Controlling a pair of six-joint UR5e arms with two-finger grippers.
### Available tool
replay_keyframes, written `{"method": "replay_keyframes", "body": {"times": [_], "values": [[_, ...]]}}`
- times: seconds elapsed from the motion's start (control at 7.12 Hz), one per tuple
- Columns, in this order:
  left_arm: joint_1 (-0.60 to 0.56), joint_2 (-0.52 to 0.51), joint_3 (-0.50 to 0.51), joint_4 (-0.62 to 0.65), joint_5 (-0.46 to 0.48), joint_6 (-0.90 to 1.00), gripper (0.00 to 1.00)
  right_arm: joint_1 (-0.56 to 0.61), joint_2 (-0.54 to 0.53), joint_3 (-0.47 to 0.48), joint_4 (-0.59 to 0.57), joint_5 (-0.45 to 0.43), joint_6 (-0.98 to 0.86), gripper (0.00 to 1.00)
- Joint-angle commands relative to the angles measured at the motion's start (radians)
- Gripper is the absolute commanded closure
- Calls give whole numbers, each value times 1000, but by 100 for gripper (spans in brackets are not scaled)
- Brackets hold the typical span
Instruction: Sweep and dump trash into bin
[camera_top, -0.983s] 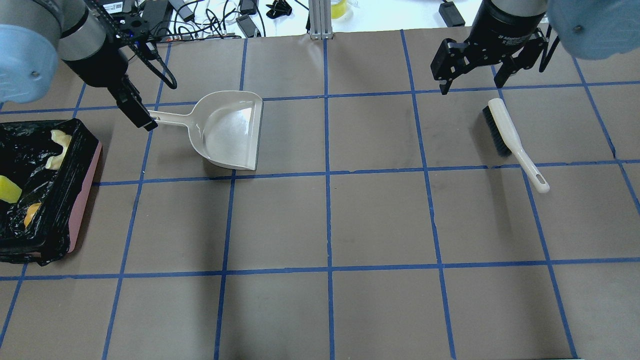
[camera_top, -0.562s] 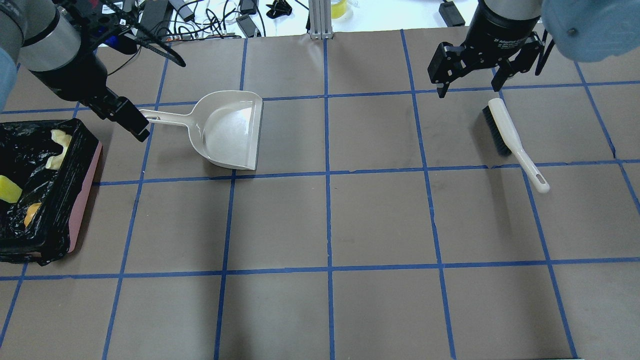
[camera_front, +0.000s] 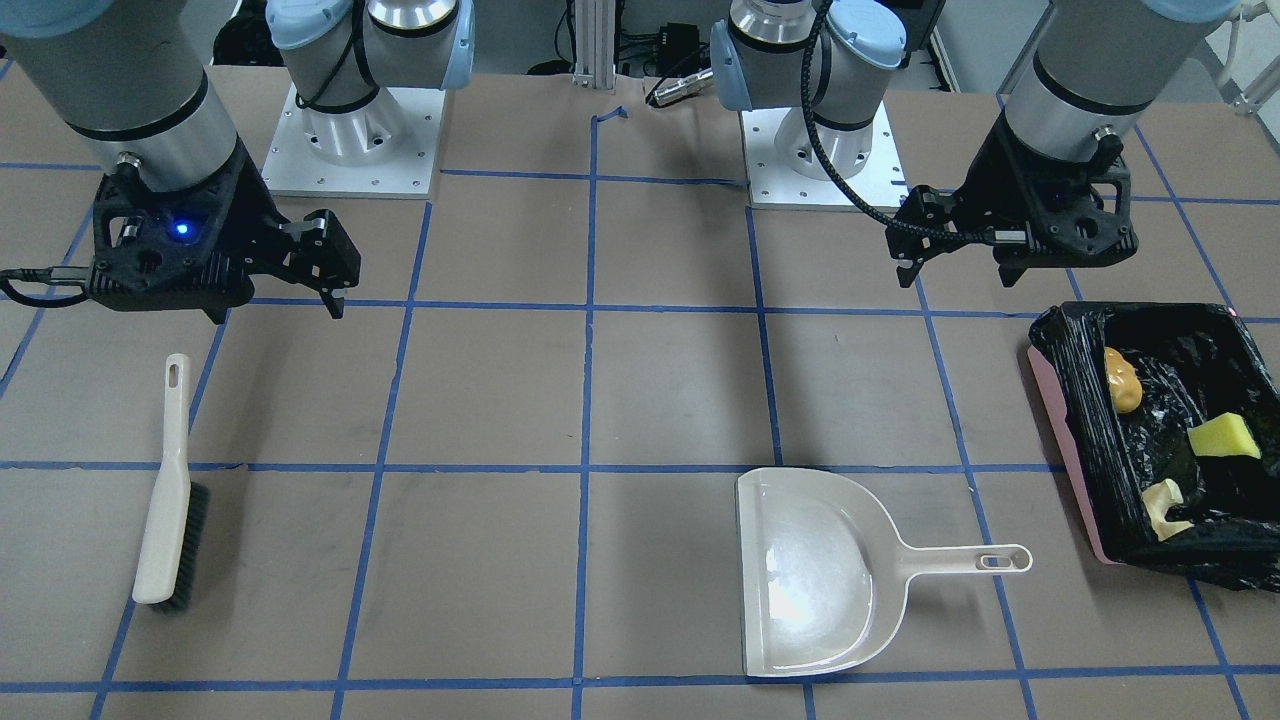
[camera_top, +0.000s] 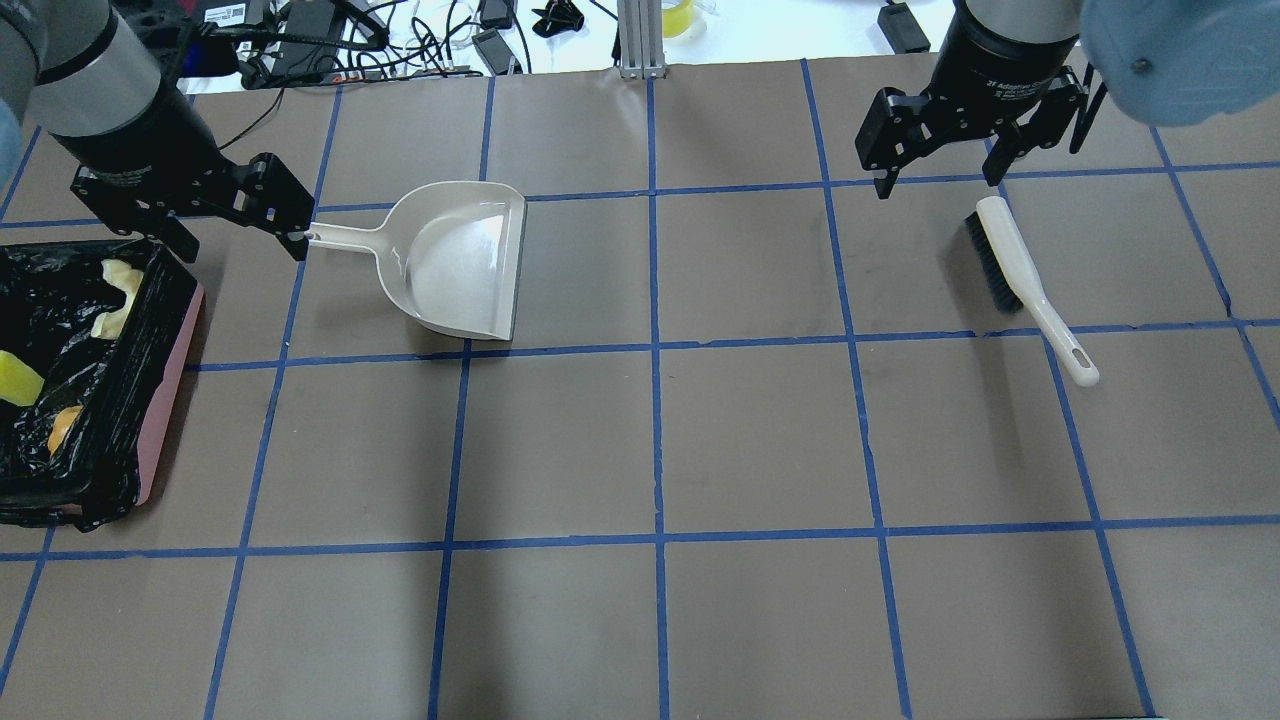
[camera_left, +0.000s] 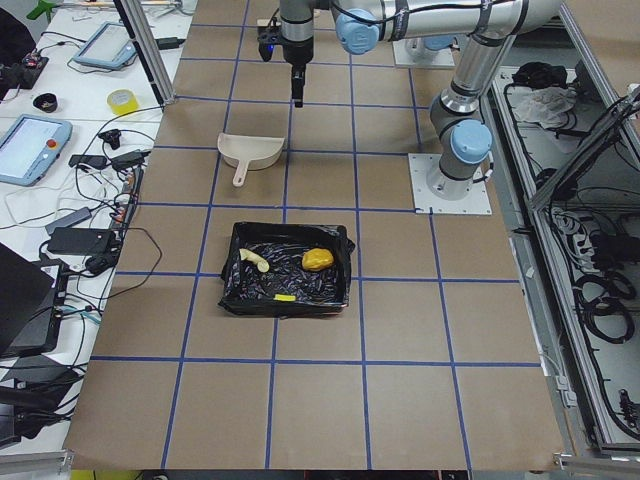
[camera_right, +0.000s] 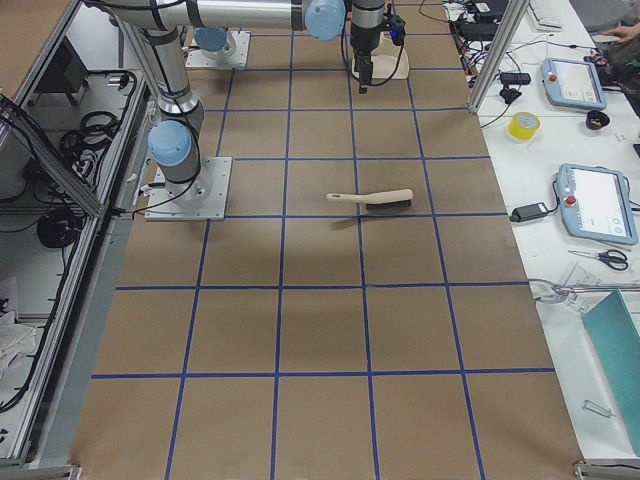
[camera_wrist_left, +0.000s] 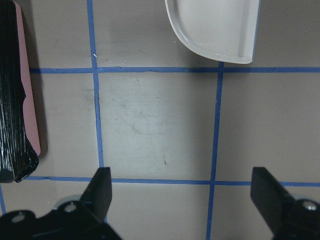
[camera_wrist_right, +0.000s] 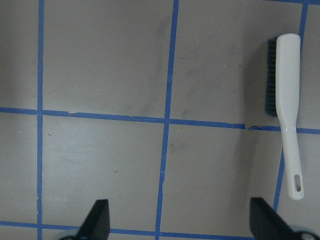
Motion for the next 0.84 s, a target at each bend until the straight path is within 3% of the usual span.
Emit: {"method": "replay_keyframes", "body": {"times": [0.0,0.7], "values": [[-38,-9,7,6,3,-82,0,-1,1,1,1,-7,0,0],[-93,-9,12,12,-1,-76,0,-1,1,0,0,-6,-14,0]]}}
